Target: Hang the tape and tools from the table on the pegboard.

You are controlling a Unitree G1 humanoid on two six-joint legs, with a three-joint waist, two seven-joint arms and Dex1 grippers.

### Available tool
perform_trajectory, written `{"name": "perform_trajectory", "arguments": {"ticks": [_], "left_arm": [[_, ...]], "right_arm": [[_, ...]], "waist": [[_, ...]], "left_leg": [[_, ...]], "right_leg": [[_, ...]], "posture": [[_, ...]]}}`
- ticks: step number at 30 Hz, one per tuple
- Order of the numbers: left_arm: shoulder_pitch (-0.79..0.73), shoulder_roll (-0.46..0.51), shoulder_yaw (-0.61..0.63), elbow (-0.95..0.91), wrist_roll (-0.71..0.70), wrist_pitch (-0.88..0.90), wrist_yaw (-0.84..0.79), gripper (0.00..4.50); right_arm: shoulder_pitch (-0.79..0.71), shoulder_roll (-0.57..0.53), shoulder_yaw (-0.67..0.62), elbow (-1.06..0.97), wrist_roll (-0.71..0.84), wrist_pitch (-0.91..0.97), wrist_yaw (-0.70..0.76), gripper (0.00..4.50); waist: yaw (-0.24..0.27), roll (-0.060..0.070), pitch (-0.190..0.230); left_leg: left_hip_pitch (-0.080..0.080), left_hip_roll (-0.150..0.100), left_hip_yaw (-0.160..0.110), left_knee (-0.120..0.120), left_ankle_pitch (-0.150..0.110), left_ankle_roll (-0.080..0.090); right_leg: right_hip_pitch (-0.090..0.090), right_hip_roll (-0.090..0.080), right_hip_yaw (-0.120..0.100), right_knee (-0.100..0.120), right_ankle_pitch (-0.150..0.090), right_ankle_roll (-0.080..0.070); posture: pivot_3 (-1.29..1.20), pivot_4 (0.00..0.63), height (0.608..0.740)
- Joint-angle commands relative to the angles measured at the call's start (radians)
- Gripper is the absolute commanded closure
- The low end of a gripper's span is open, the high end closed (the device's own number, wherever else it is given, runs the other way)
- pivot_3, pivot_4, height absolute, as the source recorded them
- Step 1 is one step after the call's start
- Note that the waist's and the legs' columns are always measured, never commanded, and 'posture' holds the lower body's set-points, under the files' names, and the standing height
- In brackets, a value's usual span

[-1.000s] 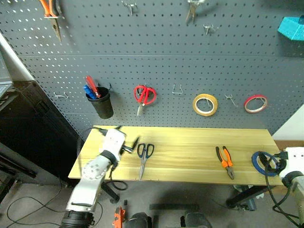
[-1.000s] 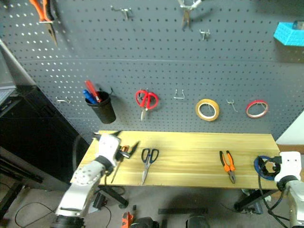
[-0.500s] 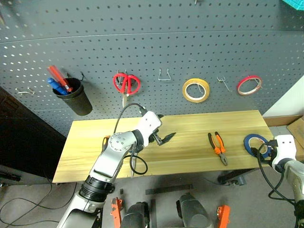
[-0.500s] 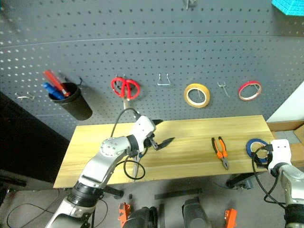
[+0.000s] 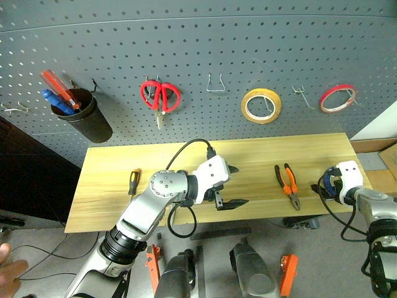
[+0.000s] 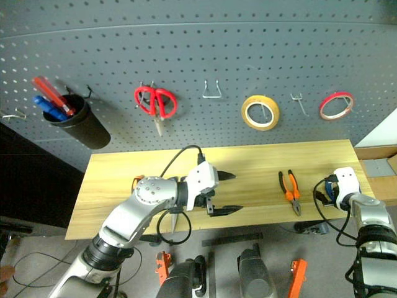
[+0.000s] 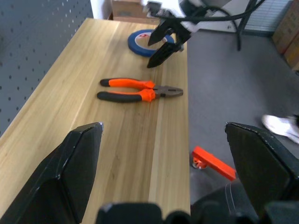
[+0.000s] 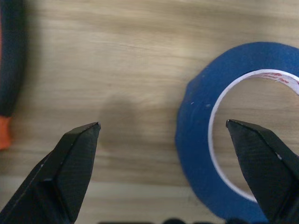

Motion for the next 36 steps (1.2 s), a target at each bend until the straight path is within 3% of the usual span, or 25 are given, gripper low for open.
{"name": "perform_trajectory", "arguments": {"ticks": [1,6,14,19,24,28,31,36], "left_arm": [[-0.01,-0.005,0.014,-0.066,-0.036,-0.01,-0.004,0.04],[-0.001,-0.002,0.023,-0.074,-0.063,-0.026,-0.012,0.04],[0.0,0.014,0.02,-0.073,-0.081,-0.083,-0.038,0.0],[-0.012,0.025,0.023,-0.053,-0.073,-0.101,-0.042,0.0],[-0.015,0.025,0.03,-0.05,-0.08,-0.098,-0.038,0.0],[-0.024,0.02,0.059,-0.038,-0.093,-0.095,-0.026,0.0],[-0.035,0.011,0.08,-0.02,-0.093,-0.102,-0.013,0.0],[-0.038,0.014,0.114,-0.002,-0.096,-0.106,-0.003,0.0]], "right_arm": [[-0.049,-0.039,-0.004,0.097,-0.019,0.01,0.007,0.0],[-0.097,-0.037,0.014,0.169,-0.04,0.036,0.051,0.0],[-0.065,-0.005,0.074,0.174,-0.094,0.009,0.038,2.51],[0.009,0.026,0.116,0.123,-0.135,-0.054,0.002,4.06],[0.109,0.047,0.078,-0.089,-0.095,-0.049,-0.021,4.08],[0.297,0.033,-0.001,-0.57,-0.069,0.006,-0.087,4.09],[0.44,0.049,-0.06,-0.94,-0.081,0.071,-0.158,4.09],[0.579,0.112,-0.074,-1.367,-0.127,0.192,-0.263,4.09]], "waist": [[0.0,-0.002,0.003],[0.0,-0.004,0.006],[0.001,-0.006,0.005],[0.002,-0.016,0.0],[0.01,-0.02,-0.003],[0.025,-0.016,-0.002],[0.027,-0.008,-0.002],[0.029,-0.007,-0.002]], "left_leg": [[0.0,0.0,0.0,0.0,0.0,0.0],[0.0,0.0,0.0,0.0,0.0,0.0],[0.0,0.0,0.0,0.0,0.0,0.0],[0.0,0.001,-0.002,0.001,0.0,-0.001],[0.0,0.001,-0.003,0.002,0.0,-0.001],[0.0,0.002,-0.003,0.001,0.0,-0.002],[-0.01,0.004,-0.001,0.002,0.0,-0.003],[-0.019,0.007,0.002,0.004,0.001,-0.004]], "right_leg": [[0.0,0.0,0.0,0.0,0.0,0.0],[0.0,0.0,0.0,-0.001,0.0,0.0],[0.0,0.0,-0.001,-0.001,0.0,0.0],[0.001,0.0,-0.002,0.0,0.0,0.001],[0.001,0.0,-0.003,0.0,0.001,0.001],[-0.001,0.0,-0.003,0.001,0.001,0.001],[-0.014,-0.001,-0.001,0.005,0.001,0.001],[-0.025,0.0,-0.002,0.009,0.001,0.001]], "posture": [[-0.26,0.332,0.74],[-0.25,0.325,0.74],[-0.25,0.31,0.74],[-0.25,0.297,0.74],[-0.25,0.289,0.74],[-0.25,0.287,0.74],[-0.27,0.29,0.74],[-0.29,0.296,0.74]]}}
